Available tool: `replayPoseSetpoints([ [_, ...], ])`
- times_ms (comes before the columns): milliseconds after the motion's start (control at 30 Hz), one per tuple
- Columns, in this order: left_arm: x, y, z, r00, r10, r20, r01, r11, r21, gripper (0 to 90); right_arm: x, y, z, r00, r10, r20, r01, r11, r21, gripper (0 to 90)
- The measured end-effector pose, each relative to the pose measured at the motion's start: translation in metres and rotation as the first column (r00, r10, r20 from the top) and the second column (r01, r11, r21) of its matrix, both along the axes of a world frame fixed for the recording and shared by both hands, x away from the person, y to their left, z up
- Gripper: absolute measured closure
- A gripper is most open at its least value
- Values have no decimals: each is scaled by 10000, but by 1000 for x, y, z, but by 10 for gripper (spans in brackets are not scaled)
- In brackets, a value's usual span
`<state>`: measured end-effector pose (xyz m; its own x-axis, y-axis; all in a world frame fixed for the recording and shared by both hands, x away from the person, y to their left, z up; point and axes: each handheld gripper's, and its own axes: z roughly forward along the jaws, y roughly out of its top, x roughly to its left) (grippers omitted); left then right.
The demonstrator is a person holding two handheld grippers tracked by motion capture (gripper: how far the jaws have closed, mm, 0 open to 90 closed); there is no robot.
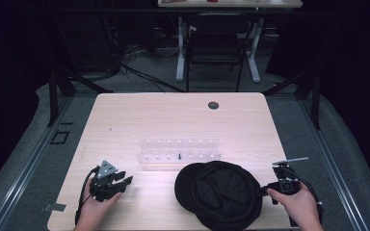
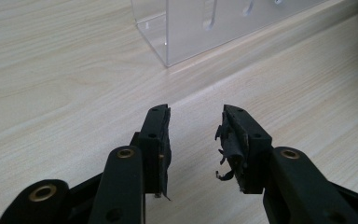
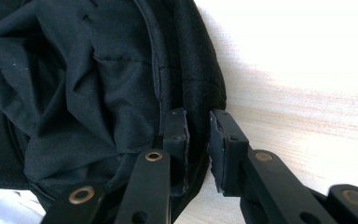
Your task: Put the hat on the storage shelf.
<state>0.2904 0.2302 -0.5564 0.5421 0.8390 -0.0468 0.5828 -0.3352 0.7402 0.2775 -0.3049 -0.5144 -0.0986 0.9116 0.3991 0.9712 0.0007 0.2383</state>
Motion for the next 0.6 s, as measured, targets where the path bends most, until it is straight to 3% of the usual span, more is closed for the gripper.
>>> replayPoseSetpoints([
  [233,0,-1,0,10000,-17,-26,17,10000,18,620,3,-1,-2,9994,-179,-283,186,9996,228,758],
  [400,0,-1,0,10000,-45,1,45,10000,69,620,6,0,-2,9978,47,-664,-52,10000,-60,758],
  [500,0,-1,0,10000,-62,-29,62,9999,106,621,8,4,-3,9972,112,-733,-114,9999,-22,856],
  [533,0,-1,0,10000,-65,-27,65,9999,105,621,9,3,-2,9958,385,-834,-404,9989,-220,871],
  [567,0,-1,-1,10000,-62,-23,62,9999,104,622,9,5,-3,9977,174,-655,-177,9998,-46,875],
  [600,0,-1,-1,10000,-61,-19,61,9999,106,622,11,4,-1,9958,533,-741,-557,9980,-307,878],
])
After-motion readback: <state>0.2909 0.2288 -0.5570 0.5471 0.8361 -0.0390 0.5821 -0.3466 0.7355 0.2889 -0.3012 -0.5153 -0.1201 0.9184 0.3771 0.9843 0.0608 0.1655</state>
